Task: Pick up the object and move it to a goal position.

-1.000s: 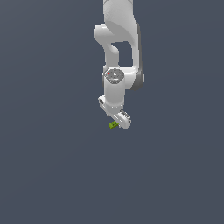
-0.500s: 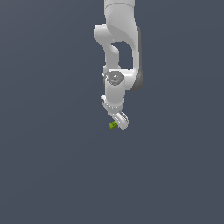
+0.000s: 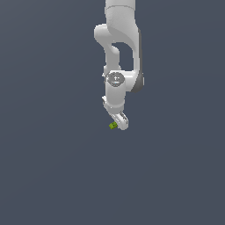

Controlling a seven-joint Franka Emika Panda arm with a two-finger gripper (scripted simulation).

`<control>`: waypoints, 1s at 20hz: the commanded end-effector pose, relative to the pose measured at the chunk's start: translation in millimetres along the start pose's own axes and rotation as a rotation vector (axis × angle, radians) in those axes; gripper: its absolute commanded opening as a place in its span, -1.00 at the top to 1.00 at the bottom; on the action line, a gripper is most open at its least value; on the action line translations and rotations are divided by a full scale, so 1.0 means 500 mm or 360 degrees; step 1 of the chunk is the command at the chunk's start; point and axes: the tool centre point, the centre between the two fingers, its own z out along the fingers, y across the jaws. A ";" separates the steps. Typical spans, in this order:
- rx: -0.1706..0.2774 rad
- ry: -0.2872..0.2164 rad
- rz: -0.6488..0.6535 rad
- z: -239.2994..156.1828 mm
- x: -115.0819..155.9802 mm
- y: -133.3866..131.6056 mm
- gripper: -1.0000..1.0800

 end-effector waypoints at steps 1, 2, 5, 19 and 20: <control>-0.0001 -0.0001 0.0002 0.013 0.000 0.001 -0.92; -0.0001 -0.0001 0.0002 0.021 0.000 0.002 -0.92; -0.0001 -0.0001 0.0005 0.049 -0.001 0.003 -0.92; -0.0001 -0.0001 0.0008 0.093 -0.001 0.002 1.00; -0.0001 -0.0001 0.0008 0.093 -0.001 0.002 1.00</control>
